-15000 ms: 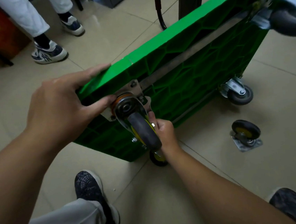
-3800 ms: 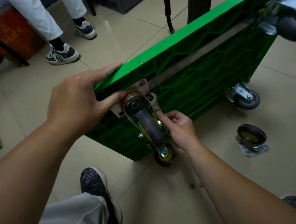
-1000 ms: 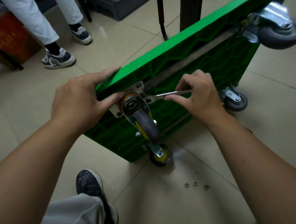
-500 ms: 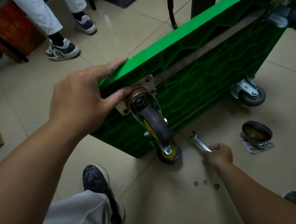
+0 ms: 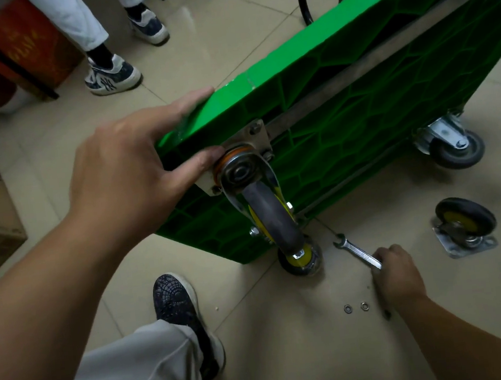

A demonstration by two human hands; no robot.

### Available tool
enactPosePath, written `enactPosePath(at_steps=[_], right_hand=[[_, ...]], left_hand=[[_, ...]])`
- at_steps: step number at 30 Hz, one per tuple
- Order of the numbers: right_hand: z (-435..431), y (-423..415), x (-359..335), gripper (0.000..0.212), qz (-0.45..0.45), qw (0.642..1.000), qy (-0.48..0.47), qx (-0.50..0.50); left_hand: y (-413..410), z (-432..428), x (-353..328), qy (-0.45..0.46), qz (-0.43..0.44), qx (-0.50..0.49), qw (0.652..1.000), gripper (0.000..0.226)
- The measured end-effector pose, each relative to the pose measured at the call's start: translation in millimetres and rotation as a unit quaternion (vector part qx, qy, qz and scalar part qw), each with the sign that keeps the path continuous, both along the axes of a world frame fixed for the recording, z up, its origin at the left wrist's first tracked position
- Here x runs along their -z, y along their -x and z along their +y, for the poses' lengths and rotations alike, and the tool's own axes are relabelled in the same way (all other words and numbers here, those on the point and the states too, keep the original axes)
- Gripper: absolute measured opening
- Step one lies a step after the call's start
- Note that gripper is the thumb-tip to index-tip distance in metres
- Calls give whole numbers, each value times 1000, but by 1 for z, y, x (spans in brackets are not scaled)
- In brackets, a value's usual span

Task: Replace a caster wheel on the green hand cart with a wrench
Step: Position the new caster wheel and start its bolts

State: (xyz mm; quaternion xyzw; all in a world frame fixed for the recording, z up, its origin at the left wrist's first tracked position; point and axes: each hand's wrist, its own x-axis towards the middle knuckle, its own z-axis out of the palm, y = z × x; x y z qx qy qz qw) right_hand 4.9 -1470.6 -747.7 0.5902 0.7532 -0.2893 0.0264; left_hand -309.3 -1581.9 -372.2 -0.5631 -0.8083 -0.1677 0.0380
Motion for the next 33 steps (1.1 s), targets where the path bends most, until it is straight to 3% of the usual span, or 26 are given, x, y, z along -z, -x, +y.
enactPosePath(at_steps=[3,6,18,24,29,33], right_hand=[[-2,3,4,2,-50,998,-16,-43],[-4,7,8,8,-71,996,-15,-43],[3,17,-5,10,-63,997,32,-6],[37,71,-96,5,117,987,68,85],[41,127,-217,26,276,959,40,56],[27,147,-276,37,347,934,58,59]], left_hand=[[3,1,1,-1,-17,0,1000,63],[5,0,1,4,-27,6,1000,63],[5,0,3,-2,-20,9,1000,63],[3,4,4,2,-14,-9,1000,62],[-7,2,1,8,22,-14,1000,63],[-10,1,-4,18,32,-17,999,62]])
